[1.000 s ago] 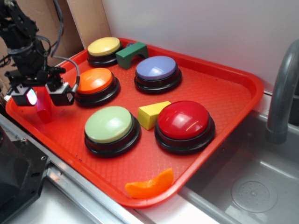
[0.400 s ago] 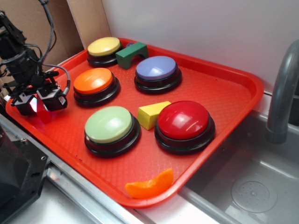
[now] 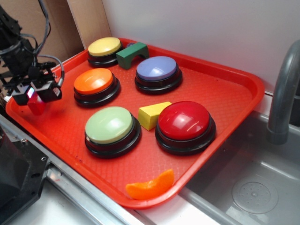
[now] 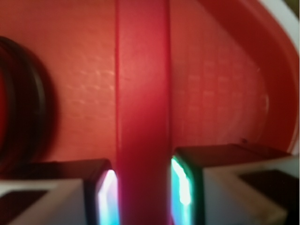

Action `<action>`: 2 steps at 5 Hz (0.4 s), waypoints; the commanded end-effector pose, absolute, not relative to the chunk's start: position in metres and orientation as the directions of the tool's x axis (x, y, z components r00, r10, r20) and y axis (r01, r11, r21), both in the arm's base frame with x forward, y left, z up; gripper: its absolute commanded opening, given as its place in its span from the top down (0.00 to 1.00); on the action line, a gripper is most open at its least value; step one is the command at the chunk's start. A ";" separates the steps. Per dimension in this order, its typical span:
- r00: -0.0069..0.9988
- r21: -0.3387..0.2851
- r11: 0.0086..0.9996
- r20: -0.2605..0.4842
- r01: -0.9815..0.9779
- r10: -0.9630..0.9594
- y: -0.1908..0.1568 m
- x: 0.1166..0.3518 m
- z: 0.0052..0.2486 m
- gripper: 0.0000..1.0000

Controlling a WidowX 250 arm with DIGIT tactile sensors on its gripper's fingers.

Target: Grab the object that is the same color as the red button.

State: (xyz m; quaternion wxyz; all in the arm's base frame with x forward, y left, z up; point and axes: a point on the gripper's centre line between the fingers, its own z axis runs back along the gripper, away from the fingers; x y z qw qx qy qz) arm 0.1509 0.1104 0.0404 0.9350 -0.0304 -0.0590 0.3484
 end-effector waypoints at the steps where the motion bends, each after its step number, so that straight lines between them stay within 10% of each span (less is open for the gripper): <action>1: 0.835 -0.043 0.847 0.149 -0.530 0.530 0.057 0.178 0.123 1.00; 2: 0.893 -0.052 0.901 0.119 -0.430 0.433 0.033 0.184 0.158 1.00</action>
